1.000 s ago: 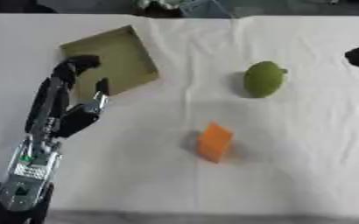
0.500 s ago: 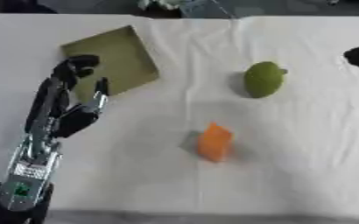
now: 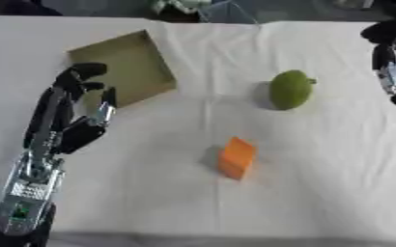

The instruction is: Pick up objects on the table and place them in the box.

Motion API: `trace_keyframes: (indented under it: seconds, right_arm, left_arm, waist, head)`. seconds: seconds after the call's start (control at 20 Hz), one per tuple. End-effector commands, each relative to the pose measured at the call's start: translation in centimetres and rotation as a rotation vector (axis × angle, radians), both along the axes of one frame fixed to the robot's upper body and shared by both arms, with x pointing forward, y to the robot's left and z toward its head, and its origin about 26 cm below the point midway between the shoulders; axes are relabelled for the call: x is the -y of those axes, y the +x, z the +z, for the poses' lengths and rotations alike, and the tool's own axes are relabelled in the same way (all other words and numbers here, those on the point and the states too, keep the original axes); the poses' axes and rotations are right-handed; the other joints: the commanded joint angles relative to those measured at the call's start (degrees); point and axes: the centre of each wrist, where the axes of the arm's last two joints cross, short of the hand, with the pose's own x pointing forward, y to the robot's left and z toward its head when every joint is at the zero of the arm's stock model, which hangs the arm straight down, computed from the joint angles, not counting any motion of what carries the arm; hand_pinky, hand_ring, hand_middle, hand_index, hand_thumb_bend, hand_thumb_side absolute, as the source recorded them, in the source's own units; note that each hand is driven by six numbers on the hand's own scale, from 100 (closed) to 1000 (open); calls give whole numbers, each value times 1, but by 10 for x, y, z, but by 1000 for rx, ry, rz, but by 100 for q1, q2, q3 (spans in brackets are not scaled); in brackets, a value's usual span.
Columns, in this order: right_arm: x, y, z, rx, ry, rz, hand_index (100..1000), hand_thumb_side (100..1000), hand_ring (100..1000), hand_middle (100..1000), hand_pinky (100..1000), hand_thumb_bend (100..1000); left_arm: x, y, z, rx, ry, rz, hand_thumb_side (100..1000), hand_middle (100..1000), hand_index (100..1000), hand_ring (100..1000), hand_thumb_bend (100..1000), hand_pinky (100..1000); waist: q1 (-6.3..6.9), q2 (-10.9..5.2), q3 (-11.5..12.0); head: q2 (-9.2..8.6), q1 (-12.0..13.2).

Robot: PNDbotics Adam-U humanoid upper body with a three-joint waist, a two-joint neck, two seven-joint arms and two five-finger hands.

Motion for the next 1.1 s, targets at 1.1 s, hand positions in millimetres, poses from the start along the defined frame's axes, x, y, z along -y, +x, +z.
trace_keyframes:
  seconds: [1.1]
  right_arm:
    - [13, 83, 18, -86, -690, 5, 951, 274, 945, 884, 946, 100]
  left_arm:
    - [-2, -1, 3, 4, 24, -19, 286, 739, 756, 846, 188, 879]
  waist:
    - [-55, -174, 75]
  head:
    - [29, -105]
